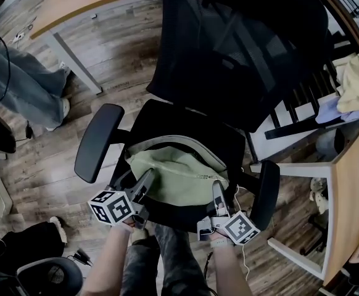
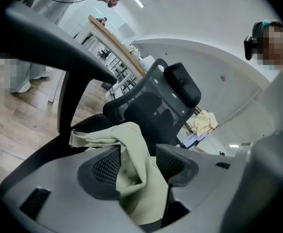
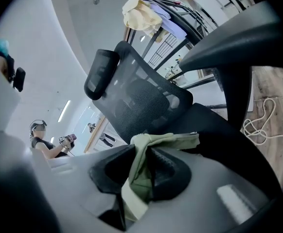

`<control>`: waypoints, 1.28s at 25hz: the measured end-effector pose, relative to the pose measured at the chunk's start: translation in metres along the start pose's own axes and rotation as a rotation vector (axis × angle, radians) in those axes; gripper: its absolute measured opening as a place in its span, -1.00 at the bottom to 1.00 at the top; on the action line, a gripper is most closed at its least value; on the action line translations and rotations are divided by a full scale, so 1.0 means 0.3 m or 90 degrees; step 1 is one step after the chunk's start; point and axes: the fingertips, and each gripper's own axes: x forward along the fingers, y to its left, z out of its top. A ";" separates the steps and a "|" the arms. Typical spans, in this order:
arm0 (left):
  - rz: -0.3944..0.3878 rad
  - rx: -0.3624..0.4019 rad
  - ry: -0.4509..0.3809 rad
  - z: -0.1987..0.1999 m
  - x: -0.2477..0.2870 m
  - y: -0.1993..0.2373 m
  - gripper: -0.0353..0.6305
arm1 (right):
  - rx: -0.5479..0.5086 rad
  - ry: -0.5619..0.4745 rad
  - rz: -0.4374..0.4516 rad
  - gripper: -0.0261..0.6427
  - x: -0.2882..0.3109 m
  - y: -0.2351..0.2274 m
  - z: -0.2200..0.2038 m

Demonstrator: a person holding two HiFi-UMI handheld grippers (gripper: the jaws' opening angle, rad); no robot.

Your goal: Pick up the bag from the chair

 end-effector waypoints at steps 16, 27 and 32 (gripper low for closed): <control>-0.019 0.042 0.000 0.010 0.028 -0.052 -0.82 | -0.053 0.010 0.056 -0.72 0.003 0.097 0.003; -0.059 0.066 0.004 0.062 0.029 -0.154 -0.84 | -0.038 -0.010 0.089 -0.74 -0.007 0.191 0.056; -0.063 0.090 0.010 0.086 0.019 -0.189 -0.84 | -0.041 -0.008 0.096 -0.75 -0.013 0.225 0.080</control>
